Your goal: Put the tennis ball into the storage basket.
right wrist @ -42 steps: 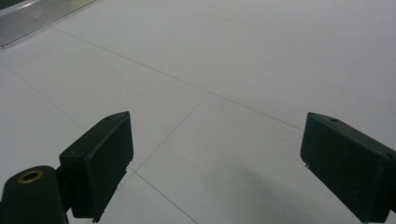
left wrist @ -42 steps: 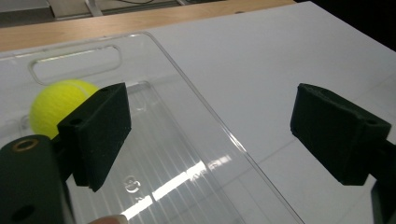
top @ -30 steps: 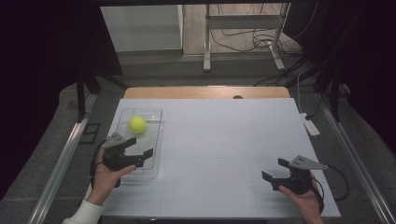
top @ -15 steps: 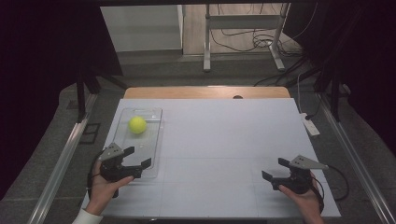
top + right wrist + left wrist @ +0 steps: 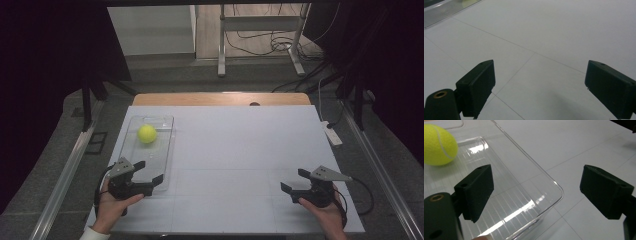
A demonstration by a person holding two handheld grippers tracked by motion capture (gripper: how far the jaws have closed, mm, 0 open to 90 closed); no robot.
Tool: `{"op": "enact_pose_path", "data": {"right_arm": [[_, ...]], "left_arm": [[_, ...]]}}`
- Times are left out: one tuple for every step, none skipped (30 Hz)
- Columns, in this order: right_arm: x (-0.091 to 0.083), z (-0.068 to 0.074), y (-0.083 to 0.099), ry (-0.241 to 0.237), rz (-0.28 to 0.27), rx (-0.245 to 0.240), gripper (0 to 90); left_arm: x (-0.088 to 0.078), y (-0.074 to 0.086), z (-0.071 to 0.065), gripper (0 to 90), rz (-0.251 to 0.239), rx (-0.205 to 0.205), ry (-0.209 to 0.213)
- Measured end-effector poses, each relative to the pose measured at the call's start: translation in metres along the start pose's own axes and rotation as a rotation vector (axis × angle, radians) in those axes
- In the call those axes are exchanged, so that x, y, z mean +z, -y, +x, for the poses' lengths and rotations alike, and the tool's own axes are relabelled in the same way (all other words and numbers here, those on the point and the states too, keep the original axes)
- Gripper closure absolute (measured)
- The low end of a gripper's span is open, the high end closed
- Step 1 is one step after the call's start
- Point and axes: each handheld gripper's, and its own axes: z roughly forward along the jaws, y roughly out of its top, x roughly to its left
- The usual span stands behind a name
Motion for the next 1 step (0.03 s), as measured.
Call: {"op": "enact_pose_path", "data": {"right_arm": [[0.0000, -0.0001, 0.0000, 0.002, 0.002, 0.000, 9.4]], "left_arm": [[0.0002, 0.0003, 0.0002, 12.8, 0.001, 0.000, 0.000]]}}
